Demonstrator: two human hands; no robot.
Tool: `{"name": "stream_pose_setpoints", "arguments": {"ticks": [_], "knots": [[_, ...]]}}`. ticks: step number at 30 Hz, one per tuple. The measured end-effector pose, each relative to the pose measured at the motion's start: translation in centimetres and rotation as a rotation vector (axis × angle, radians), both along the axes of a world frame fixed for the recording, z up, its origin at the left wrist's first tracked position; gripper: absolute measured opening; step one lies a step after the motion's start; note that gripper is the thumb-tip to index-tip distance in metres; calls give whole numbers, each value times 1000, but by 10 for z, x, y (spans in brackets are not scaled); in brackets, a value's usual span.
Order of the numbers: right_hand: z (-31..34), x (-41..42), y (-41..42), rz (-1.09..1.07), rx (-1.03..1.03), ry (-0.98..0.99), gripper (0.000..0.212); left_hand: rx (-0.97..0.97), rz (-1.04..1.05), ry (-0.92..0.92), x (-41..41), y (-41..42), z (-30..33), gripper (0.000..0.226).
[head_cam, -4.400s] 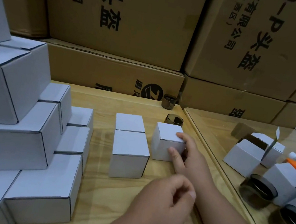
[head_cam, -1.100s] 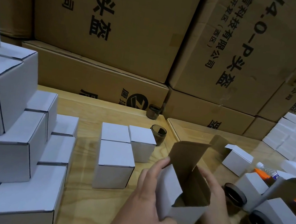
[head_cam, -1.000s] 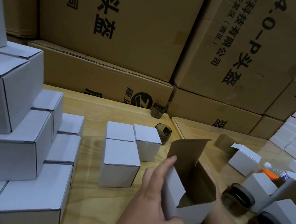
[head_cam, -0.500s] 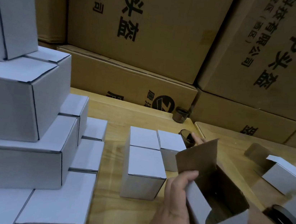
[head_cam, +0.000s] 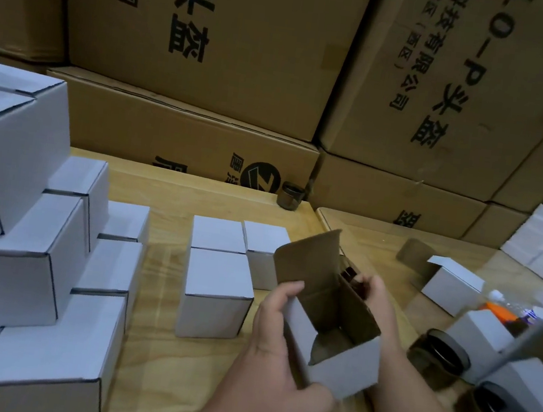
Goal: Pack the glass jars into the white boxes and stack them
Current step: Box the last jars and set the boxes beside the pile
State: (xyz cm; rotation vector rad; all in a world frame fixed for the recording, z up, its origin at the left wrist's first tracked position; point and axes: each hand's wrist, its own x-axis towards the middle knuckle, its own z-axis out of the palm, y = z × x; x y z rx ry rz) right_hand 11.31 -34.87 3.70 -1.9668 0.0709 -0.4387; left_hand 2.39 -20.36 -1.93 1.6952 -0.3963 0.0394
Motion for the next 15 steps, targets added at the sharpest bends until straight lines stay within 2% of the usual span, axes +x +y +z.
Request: {"name": "stream_pose_setpoints", "arguments": {"ticks": [1,3,8,11,13,15], "knots": [[-14,-6,-17,-145,85,164,18,17,13,-8,-1,1,3,111],[-38,-25,-42,-204,182,53,17,37,19,-4,-2,1,4,112],[-39,-63,-40,-245,441,-237,8,110,52,-33,-3,-1,5,110],[-27,-76,-28,-238,381,-439,15,153,80,-71,-4,-3,4,107],[-21,-81,-21,-214,296,-580,30,169,87,-102,-4,-3,4,104],[-14,-87,-15,-159,180,-702,31,187,85,-135,-4,-3,3,103]]}}
